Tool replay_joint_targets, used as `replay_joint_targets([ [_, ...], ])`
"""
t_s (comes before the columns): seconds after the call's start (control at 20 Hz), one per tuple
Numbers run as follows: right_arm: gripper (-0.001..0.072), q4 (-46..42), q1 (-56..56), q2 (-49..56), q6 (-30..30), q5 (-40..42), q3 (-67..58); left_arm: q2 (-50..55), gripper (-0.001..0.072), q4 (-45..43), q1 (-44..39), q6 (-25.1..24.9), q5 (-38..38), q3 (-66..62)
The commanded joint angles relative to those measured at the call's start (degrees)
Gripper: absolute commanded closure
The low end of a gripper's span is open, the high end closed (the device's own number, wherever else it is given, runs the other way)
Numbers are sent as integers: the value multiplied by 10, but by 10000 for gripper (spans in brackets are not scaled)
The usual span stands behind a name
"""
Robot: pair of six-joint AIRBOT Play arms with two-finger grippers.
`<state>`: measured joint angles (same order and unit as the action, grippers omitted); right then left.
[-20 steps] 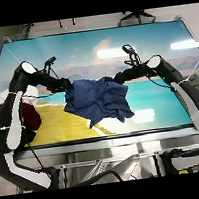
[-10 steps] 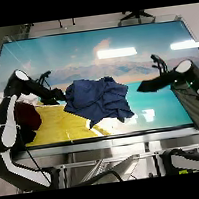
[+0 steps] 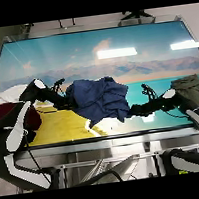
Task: Fold the shirts.
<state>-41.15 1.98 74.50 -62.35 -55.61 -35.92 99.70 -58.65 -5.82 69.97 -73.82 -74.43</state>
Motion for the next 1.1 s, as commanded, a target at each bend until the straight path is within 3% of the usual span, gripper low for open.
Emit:
replay_joint_targets([
  [0.0, 152, 52, 35, 6, 13, 83, 14, 0, 143, -3, -17, -1, 17, -21],
  [0.05, 190, 69, 36, 12, 28, 86, 14, 0, 278, -3, -17, -1, 20, -21],
  [0.1, 424, 89, 36, 17, 52, 87, 14, 0, 337, -3, -17, -1, 20, -21],
  [0.15, 557, 105, 36, 19, 72, 87, 14, 0, 355, -3, -16, -1, 20, -21],
  [0.2, 563, 116, 36, 19, 82, 87, 13, 0, 355, -3, -15, -1, 19, -21],
  [0.25, 646, 124, 36, 19, 91, 87, 12, 0, 356, -3, -12, -1, 18, -21],
  [0.3, 685, 125, 36, 17, 92, 87, 12, 0, 356, -3, -9, -1, 17, -21],
  [0.65, 686, 123, 36, -3, 92, 87, 11, 0, 357, -2, 18, -1, -39, -21],
  [0.7, 685, 123, 36, -3, 93, 87, 11, 0, 431, -3, 18, -1, -37, -21],
  [0.75, 685, 123, 36, -3, 92, 87, 11, 0, 673, -3, 18, -2, -37, -21],
  [1.05, 686, 122, 36, -3, 95, 77, 11, 0, 688, -2, 8, -6, -32, -21],
])
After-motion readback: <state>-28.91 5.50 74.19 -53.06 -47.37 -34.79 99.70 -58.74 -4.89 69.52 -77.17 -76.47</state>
